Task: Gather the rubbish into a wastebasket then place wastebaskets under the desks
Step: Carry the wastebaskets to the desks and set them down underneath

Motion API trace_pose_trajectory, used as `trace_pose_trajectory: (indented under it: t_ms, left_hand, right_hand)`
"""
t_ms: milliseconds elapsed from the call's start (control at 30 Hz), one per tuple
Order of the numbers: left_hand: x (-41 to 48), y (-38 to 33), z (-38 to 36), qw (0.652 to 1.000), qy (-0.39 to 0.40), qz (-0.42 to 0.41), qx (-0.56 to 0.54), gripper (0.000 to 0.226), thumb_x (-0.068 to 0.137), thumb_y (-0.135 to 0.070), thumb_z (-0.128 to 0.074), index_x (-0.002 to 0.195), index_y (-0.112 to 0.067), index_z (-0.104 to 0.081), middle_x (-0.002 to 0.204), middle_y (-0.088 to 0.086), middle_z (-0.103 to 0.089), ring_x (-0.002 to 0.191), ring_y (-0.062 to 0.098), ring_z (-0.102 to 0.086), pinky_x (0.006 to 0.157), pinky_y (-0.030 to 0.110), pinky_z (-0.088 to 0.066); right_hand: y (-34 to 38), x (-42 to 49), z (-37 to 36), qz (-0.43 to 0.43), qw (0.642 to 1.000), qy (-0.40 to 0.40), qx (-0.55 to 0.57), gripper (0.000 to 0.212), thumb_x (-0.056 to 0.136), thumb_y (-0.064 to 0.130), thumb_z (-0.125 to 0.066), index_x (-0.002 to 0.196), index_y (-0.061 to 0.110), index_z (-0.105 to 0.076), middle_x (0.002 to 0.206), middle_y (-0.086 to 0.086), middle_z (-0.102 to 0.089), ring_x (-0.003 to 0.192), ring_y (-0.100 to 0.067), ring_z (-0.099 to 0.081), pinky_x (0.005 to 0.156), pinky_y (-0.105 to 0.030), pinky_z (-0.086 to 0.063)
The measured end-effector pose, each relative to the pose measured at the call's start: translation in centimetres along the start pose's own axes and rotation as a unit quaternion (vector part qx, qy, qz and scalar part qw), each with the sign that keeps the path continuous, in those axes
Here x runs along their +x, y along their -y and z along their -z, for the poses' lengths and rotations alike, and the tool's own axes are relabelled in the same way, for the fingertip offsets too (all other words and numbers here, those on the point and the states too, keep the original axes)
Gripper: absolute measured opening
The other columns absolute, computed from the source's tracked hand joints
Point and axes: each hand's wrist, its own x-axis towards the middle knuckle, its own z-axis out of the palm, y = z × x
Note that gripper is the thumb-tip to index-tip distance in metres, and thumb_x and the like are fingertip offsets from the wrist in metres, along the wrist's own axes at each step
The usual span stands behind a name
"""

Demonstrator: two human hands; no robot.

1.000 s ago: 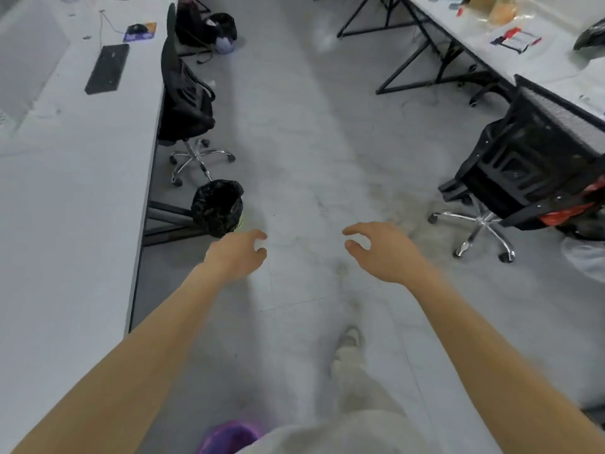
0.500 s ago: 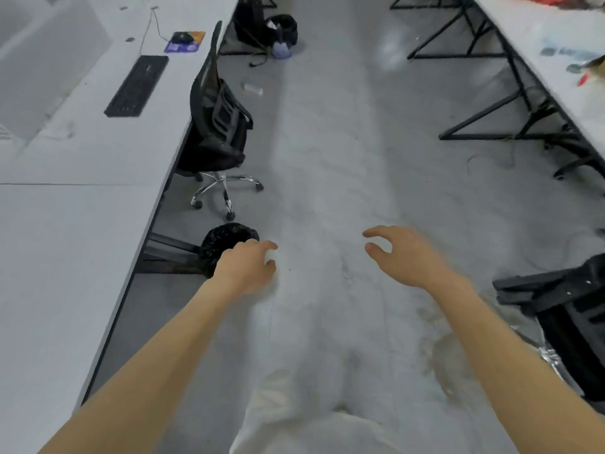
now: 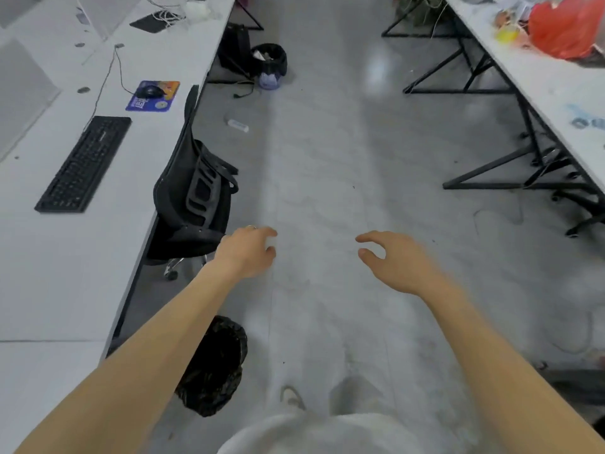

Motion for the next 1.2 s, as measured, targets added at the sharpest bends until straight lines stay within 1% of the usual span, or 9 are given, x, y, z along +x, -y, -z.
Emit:
trace_pose_trajectory:
  t_ms: [133,333,533,600,767,933,1100,1133,1200]
  left_hand:
    - [11.5,-0.7,5.1,1.000,-0.004,-0.024,0.006,0.048,0.099,-0.030,-0.043,0.147,-0.029,-0.042,0.144,0.008,-0.047,0.127,0.029,-0.049,0.097,0.039,-0.042]
    - [28.6,-0.5,11.0,1.000,0.004,-0.008,0.007,0.047,0.099,-0.033,-0.042,0.146,-0.031,-0.041,0.148,0.006,-0.044,0.128,0.030,-0.049,0.104,0.045,-0.042]
    - [44.7,1.9,18.0,0.999,0.010,0.041,-0.027,0.046,0.099,-0.033,-0.041,0.145,-0.032,-0.042,0.145,0.007,-0.048,0.130,0.030,-0.048,0.104,0.045,-0.040]
    - [50.3,3.2,20.3,0.998,-0.002,0.054,-0.041,0.046,0.100,-0.032,-0.042,0.146,-0.032,-0.042,0.146,0.007,-0.047,0.131,0.030,-0.047,0.104,0.045,-0.040]
    - [63.2,7.1,24.2,0.996,0.023,0.072,-0.051,0.048,0.100,-0.032,-0.039,0.148,-0.034,-0.038,0.146,0.008,-0.047,0.132,0.031,-0.045,0.106,0.046,-0.040]
    - [79.1,10.4,30.9,0.996,0.045,0.067,-0.039,0.047,0.100,-0.032,-0.037,0.147,-0.036,-0.039,0.144,0.007,-0.047,0.130,0.031,-0.046,0.107,0.046,-0.035]
    - [91.8,11.3,37.8,0.996,0.072,0.045,-0.019,0.047,0.101,-0.032,-0.037,0.148,-0.033,-0.038,0.146,0.007,-0.046,0.130,0.031,-0.047,0.109,0.047,-0.033]
    - [92.1,11.2,37.9,0.996,0.074,0.046,-0.024,0.046,0.101,-0.032,-0.037,0.147,-0.033,-0.039,0.147,0.006,-0.046,0.128,0.030,-0.049,0.108,0.046,-0.034]
    - [100.6,10.7,41.2,0.997,0.074,0.023,-0.021,0.045,0.101,-0.032,-0.038,0.147,-0.032,-0.039,0.147,0.005,-0.046,0.124,0.028,-0.053,0.107,0.044,-0.035]
  right_hand:
    - [-0.8,11.2,3.1,-0.010,1.000,-0.015,0.004,0.035,0.098,0.043,-0.049,0.132,0.036,-0.057,0.139,0.010,-0.057,0.125,-0.014,-0.053,0.096,-0.030,-0.044]
    - [-2.1,29.3,8.3,0.005,1.000,-0.021,-0.017,0.037,0.098,0.042,-0.049,0.134,0.033,-0.057,0.137,0.007,-0.059,0.127,-0.018,-0.052,0.098,-0.033,-0.045]
    - [-1.6,48.7,15.2,0.020,0.999,0.026,-0.041,0.038,0.098,0.043,-0.048,0.134,0.034,-0.057,0.139,0.008,-0.058,0.131,-0.018,-0.049,0.103,-0.036,-0.044]
    - [-0.9,55.4,17.5,0.024,0.998,0.020,-0.045,0.038,0.098,0.043,-0.048,0.134,0.034,-0.057,0.139,0.009,-0.058,0.132,-0.018,-0.047,0.103,-0.035,-0.043]
    - [-0.2,69.5,20.0,0.022,0.997,0.034,-0.067,0.039,0.097,0.045,-0.047,0.133,0.036,-0.056,0.140,0.011,-0.056,0.139,-0.020,-0.039,0.107,-0.039,-0.042]
    - [1.6,85.3,23.3,-0.014,0.997,0.028,-0.075,0.037,0.096,0.046,-0.048,0.131,0.038,-0.057,0.139,0.011,-0.057,0.137,-0.019,-0.040,0.107,-0.040,-0.041]
    - [3.4,95.9,27.2,-0.060,0.996,0.036,-0.053,0.036,0.098,0.045,-0.047,0.133,0.040,-0.055,0.139,0.004,-0.054,0.140,-0.017,-0.035,0.101,-0.035,-0.038]
    - [3.7,95.9,27.4,-0.062,0.996,0.045,-0.053,0.036,0.098,0.045,-0.047,0.133,0.040,-0.055,0.139,0.004,-0.054,0.140,-0.016,-0.035,0.101,-0.034,-0.038]
    - [2.8,103.3,29.9,-0.090,0.995,0.033,-0.024,0.036,0.098,0.045,-0.046,0.133,0.040,-0.055,0.134,0.004,-0.056,0.137,-0.017,-0.040,0.098,-0.034,-0.039]
